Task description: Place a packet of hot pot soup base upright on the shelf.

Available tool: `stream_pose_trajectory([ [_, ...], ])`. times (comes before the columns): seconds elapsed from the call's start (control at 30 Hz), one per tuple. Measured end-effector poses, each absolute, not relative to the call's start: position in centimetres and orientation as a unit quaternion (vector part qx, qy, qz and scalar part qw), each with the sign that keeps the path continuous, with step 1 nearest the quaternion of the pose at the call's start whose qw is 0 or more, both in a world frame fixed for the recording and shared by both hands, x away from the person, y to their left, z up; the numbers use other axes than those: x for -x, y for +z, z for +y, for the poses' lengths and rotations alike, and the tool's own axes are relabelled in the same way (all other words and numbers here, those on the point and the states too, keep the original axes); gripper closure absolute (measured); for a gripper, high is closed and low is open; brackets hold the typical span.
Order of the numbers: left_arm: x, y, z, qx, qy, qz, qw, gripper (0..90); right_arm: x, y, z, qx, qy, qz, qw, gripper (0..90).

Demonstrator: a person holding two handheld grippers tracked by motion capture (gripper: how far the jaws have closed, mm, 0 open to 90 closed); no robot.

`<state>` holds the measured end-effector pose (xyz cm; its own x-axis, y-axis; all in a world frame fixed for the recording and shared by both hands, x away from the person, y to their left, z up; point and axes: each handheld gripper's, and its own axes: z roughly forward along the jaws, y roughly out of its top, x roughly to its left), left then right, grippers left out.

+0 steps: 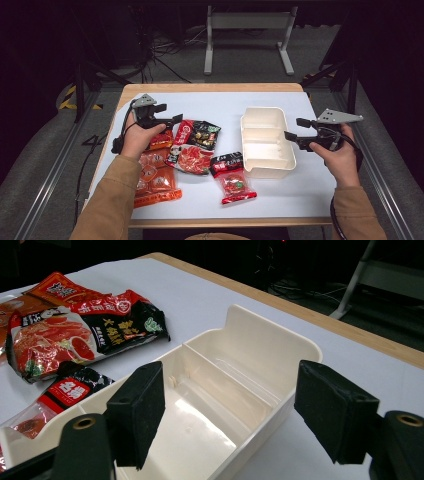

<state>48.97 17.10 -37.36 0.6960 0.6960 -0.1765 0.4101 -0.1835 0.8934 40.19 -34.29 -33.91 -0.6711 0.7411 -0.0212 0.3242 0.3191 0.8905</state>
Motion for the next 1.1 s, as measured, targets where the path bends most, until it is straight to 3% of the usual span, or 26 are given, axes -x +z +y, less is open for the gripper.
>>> stream_pose_trajectory([
  [0.17,-49.8,-37.5,16.3,-0.767,0.132,0.368,0.51,20.2,-40.1,-34.0,-34.4,-0.341,0.474,0.782,0.219,28.4],
  [1.1,-53.3,-42.6,14.3,-0.801,0.081,0.41,0.429,26.5,-38.7,-34.7,-35.5,-0.358,0.456,0.784,0.223,27.4],
])
